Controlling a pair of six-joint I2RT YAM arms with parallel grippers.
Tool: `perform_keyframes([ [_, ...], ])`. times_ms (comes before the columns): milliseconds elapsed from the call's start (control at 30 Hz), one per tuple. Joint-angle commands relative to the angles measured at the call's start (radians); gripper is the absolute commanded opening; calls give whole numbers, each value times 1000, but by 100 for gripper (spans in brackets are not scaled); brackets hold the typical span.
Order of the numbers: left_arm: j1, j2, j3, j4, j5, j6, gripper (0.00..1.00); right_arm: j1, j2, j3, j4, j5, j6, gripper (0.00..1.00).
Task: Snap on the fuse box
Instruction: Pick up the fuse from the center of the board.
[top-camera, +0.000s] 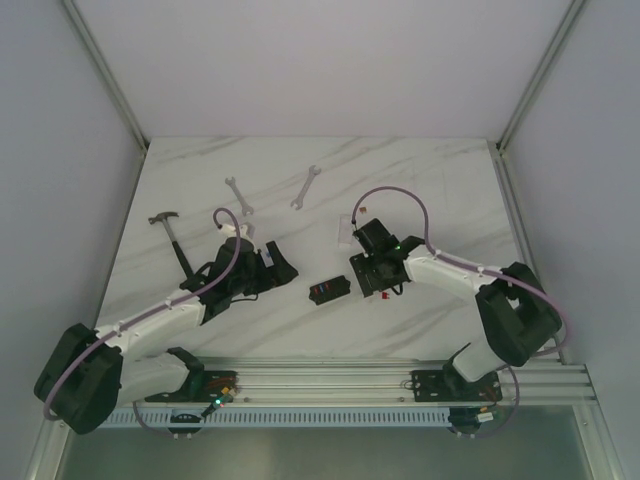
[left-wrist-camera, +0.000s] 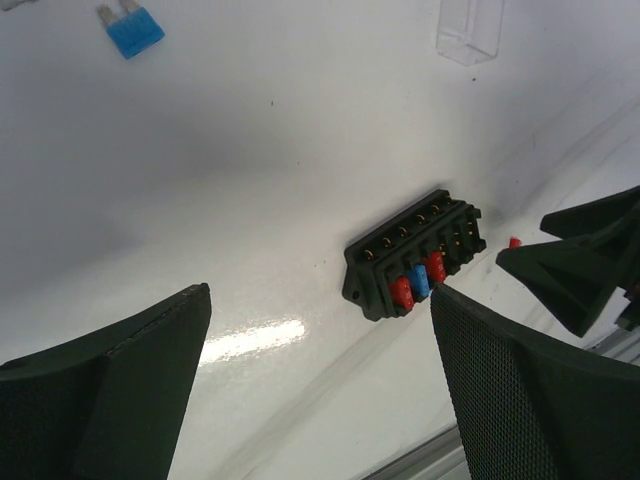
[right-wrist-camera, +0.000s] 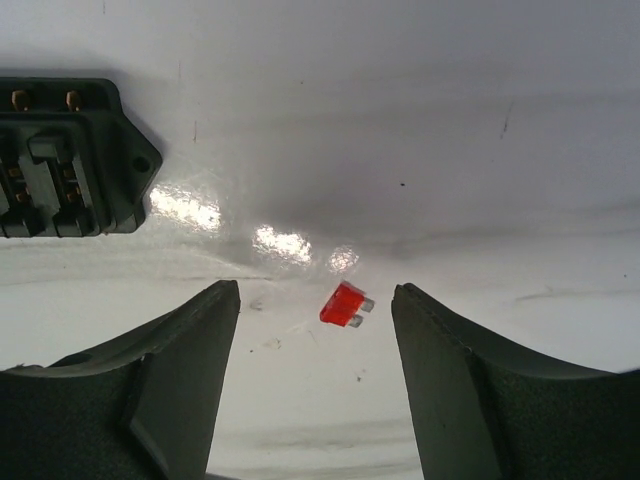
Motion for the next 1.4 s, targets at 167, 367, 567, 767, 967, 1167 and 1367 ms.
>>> perform_keyframes([
  [167, 4, -46, -4, -2, 7, 13, 100, -25, 46, -15, 40, -104, -35, 69],
  [367, 5, -53, -5, -2, 11, 13, 100, -27, 31, -68, 24, -141, 10, 69],
  [567, 4, -62, -8, -2, 13, 13, 100, -27, -29, -112, -14, -158, 66, 62],
  [767, 4, -61, -6, 0, 11, 13, 100, -12, -71, -122, -41, -166, 92, 60],
  [967, 4, -51, -1, 2, 14, 11, 100, 23, -57, -64, -64, -102, 110, 58],
  [1167, 4, -50, 0, 2, 13, 13, 100, 28, -36, 7, -96, 15, 82, 55],
  [1367, 4, -45, 2, 1, 17, 13, 100, 27, 71, 77, -132, 1, 11, 50],
])
